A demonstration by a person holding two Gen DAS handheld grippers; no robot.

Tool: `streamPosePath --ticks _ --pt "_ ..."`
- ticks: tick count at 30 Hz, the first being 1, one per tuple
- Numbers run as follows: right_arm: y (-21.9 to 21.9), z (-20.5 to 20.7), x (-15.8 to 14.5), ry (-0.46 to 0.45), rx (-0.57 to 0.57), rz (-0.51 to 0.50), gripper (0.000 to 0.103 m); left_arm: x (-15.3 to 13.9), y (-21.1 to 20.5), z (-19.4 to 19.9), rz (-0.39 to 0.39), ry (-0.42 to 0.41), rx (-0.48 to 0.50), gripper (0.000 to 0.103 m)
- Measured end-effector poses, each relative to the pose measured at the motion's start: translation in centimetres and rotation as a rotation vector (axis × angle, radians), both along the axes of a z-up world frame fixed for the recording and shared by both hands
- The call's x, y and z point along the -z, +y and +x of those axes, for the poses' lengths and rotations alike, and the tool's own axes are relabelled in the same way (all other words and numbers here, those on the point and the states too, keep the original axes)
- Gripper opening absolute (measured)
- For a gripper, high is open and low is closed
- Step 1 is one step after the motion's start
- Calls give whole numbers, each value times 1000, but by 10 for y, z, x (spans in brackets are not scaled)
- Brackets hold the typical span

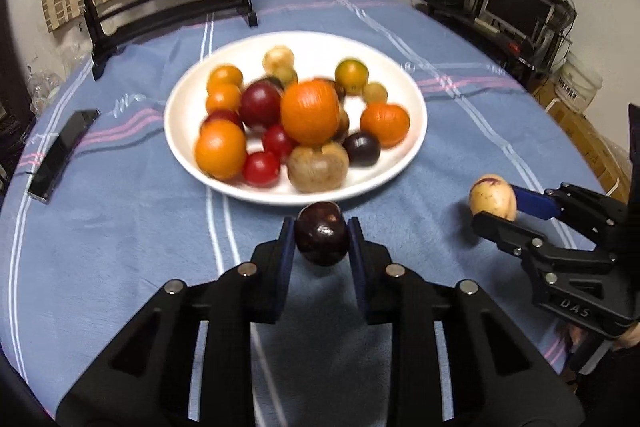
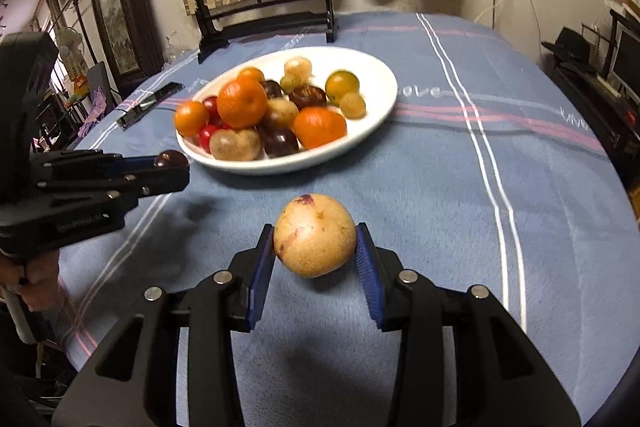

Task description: Organize fruits

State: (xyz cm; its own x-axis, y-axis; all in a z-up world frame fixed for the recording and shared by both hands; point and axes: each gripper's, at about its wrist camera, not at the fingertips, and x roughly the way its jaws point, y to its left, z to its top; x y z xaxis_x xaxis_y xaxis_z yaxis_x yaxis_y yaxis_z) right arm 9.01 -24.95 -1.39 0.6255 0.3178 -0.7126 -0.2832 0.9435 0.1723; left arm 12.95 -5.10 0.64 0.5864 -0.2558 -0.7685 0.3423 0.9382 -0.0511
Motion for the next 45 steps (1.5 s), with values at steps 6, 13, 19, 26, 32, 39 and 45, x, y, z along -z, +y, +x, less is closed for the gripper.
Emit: streamPosePath --ticks 6,13,19,26,32,39,45 --pt "9 16 -32 -76 -23 -9 41 -29 1 23 16 -61 -11 27" --pt "24 51 -50 -113 -36 -14 41 -38 2 77 11 -73 -99 27" --pt "35 93 -35 -58 -16 -49 41 -31 0 108 -18 -34 -115 27" --pt "43 138 -11 26 24 -100 41 -18 -10 131 -8 -22 -137 27" --pt "37 148 -2 14 44 -68 52 -8 -12 145 -6 -6 -169 28" --pt "30 144 0 24 40 -35 53 -4 -13 147 3 -16 -188 57" --pt "24 135 -5 -4 51 -32 55 -9 -11 140 -5 -26 -195 69"
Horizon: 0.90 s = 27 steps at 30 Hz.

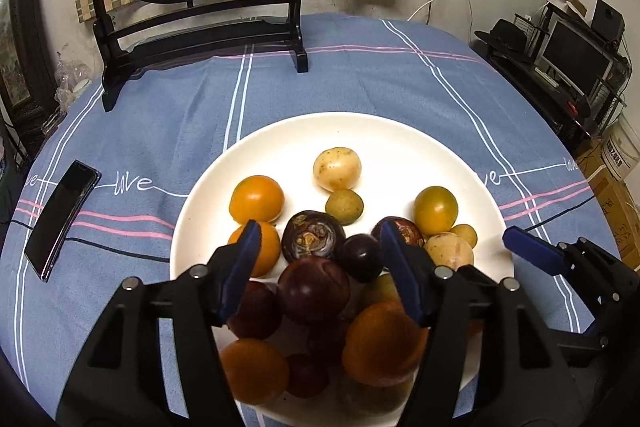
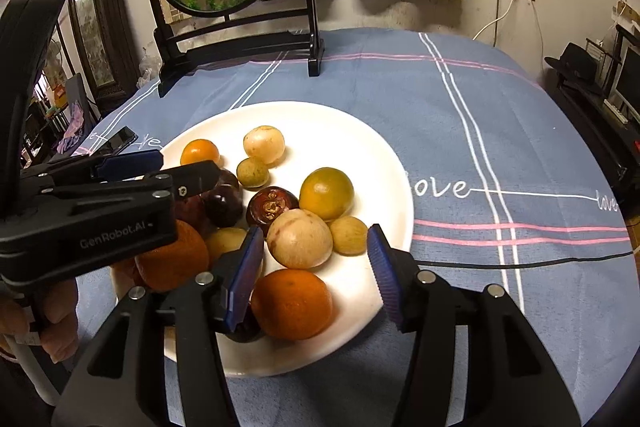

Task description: Organize fruits

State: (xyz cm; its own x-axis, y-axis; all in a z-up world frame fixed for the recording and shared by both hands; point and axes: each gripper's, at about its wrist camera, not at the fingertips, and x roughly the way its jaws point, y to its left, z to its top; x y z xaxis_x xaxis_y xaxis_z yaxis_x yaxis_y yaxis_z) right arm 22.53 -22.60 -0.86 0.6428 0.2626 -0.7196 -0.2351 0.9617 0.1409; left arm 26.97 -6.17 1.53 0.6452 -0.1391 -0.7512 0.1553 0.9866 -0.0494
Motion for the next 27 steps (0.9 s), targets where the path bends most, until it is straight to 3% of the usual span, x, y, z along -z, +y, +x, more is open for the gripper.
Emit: streamPosePath --ticks 5,11,18,27 --pt "-7 -14 -4 -18 19 1 63 -4 4 -16 10 -10 -6 77" --pt "-14 -35 3 1 49 -20 63 -7 18 -43 3 -32 -43 90" --pt "-15 -60 -1 -12 60 -57 63 -16 30 -74 -7 -53 -74 92" --pt "-25 -87 -3 -18 90 -73 63 -20 28 -118 -6 -84 -30 93"
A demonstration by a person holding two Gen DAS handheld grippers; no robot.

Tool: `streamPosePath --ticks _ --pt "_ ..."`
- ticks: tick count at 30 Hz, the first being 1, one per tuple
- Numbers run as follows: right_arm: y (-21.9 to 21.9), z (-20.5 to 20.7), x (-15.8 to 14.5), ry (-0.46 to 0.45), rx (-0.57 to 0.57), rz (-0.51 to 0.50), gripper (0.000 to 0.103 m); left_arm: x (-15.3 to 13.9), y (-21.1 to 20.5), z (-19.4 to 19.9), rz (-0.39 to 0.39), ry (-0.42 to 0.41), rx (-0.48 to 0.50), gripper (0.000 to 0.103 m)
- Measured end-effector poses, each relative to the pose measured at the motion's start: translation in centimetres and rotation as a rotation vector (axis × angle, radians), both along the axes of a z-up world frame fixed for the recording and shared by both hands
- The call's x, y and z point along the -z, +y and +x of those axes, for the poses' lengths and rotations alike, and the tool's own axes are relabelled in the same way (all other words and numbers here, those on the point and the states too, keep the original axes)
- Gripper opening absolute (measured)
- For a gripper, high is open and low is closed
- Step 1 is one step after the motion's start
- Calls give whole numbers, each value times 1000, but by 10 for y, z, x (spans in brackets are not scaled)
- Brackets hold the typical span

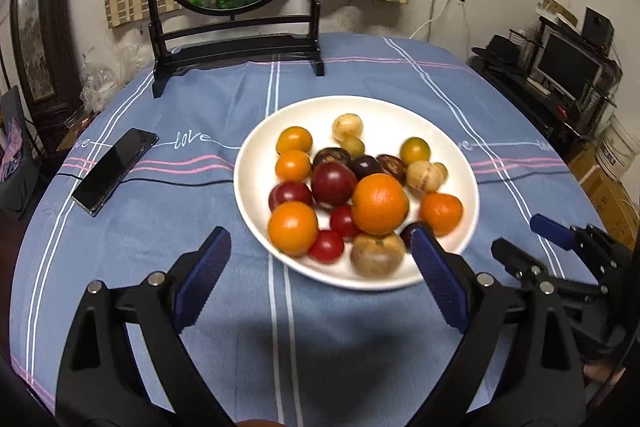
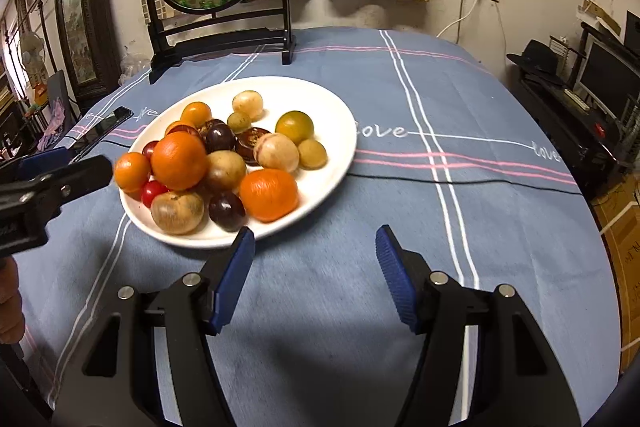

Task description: Organize fruits

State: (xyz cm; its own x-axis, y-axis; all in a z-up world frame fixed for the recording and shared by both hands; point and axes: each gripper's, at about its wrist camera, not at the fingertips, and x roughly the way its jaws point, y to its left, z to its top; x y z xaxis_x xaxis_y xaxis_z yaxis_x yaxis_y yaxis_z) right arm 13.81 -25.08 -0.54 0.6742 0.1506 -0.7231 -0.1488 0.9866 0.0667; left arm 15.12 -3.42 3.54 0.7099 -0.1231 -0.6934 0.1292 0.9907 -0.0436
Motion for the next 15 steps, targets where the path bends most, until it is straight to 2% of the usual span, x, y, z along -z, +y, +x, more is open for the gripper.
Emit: streamPosePath --ticks 6,15 --pt "-6 -14 3 19 14 -12 64 5 0 -16 -2 13 11 98" --pt "-8 -18 14 60 28 -42 64 17 9 -23 18 28 -28 98"
